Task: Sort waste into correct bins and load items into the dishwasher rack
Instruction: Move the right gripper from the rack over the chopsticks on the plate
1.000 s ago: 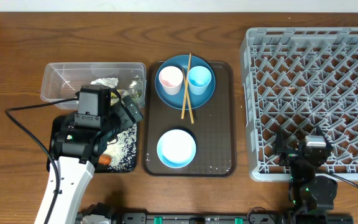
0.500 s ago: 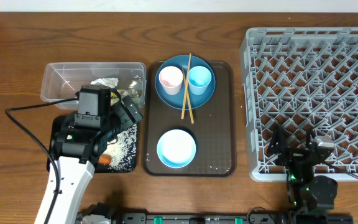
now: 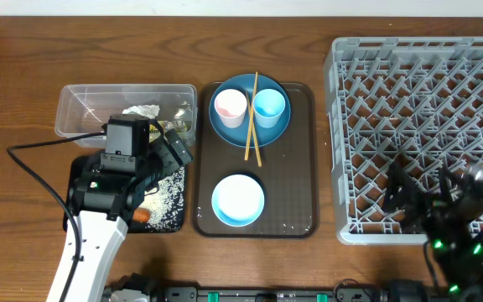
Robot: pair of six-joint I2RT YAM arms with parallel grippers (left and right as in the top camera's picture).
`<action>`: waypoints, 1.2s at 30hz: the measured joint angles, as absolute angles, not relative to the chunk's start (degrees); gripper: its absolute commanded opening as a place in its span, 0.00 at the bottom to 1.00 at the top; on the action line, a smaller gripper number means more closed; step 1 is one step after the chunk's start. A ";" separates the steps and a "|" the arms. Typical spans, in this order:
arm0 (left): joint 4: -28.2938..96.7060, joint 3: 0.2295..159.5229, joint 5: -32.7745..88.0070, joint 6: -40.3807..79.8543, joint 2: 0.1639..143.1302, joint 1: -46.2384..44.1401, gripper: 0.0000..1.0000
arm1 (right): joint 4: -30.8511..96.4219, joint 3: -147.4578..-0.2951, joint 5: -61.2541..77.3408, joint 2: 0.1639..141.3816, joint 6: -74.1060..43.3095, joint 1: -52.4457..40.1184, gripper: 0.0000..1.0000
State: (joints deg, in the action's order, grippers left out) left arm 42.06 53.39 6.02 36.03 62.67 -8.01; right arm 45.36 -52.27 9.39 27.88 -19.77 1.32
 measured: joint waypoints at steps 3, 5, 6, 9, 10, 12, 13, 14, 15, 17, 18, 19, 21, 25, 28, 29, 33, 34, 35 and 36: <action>42.04 53.41 6.00 36.03 62.70 -8.01 0.98 | 55.24 -63.61 11.46 38.41 -19.77 1.32 0.99; 42.00 53.41 6.00 36.03 62.70 -8.01 0.98 | 60.34 -70.28 12.97 45.17 -19.77 1.32 0.99; 42.02 53.41 6.00 36.03 62.70 -8.01 0.98 | 62.00 -72.99 13.63 48.29 -19.77 1.32 0.99; 41.98 53.41 6.00 36.03 62.70 -8.01 0.98 | 63.16 -77.58 15.75 55.24 -19.77 1.32 0.99; 41.98 53.41 6.00 36.03 62.70 -8.01 0.98 | 62.72 -78.08 16.95 57.43 -19.77 1.32 0.99; 41.98 53.41 6.00 36.03 62.70 -8.01 0.98 | 62.26 -78.17 19.22 60.42 -19.92 1.32 0.99; 41.98 53.41 6.00 36.03 62.70 -8.01 0.98 | 62.28 -78.17 20.86 62.06 -20.27 1.32 0.89; 41.98 53.41 6.00 36.03 62.70 -8.01 0.98 | 62.24 -78.17 22.26 63.24 -20.45 1.32 0.82; 41.98 53.41 6.00 36.03 62.70 -8.01 0.98 | 62.28 -78.17 24.40 64.75 -21.10 1.32 0.78; 41.98 53.41 6.00 36.03 62.70 -8.01 0.98 | 62.28 -78.17 27.94 66.96 -21.96 1.26 0.73; 42.00 53.41 6.00 36.03 62.70 -8.01 0.98 | 62.28 -78.17 29.50 68.10 -22.35 1.02 0.70; 41.98 53.41 6.00 36.03 62.70 -8.01 0.98 | 62.28 -78.17 30.61 69.30 -22.65 0.27 0.65; 42.00 53.41 6.00 36.03 62.70 -8.01 0.98 | 62.06 -78.17 31.97 71.46 -23.16 -2.28 0.57; 42.00 53.41 6.00 36.03 62.70 -8.01 0.98 | 59.18 -78.17 31.51 75.48 -23.73 -10.66 0.52; 41.98 53.41 6.00 36.03 62.70 -8.01 0.98 | 56.18 -78.17 29.02 78.35 -24.73 -17.47 0.52; 41.98 53.41 6.00 36.03 62.70 -8.01 0.98 | 54.81 -78.17 27.38 79.59 -25.45 -20.32 0.52; 41.98 53.41 6.00 36.03 62.70 -8.01 0.98 | 48.64 -78.17 22.74 84.33 -27.46 -28.32 0.48; 41.98 53.41 6.00 36.03 62.70 -8.01 0.98 | 46.96 -78.17 21.67 85.69 -27.83 -30.02 0.47; 41.98 53.41 6.00 36.03 62.70 -8.01 0.98 | 45.32 -78.17 20.60 87.11 -28.05 -31.70 0.46; 41.98 53.41 6.00 36.03 62.70 -8.01 0.98 | 43.83 -78.17 19.62 88.55 -28.27 -33.10 0.45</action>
State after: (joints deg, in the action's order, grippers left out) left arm 41.98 53.41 6.00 36.03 62.70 -8.01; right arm 43.83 -78.17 19.62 88.55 -28.27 -33.10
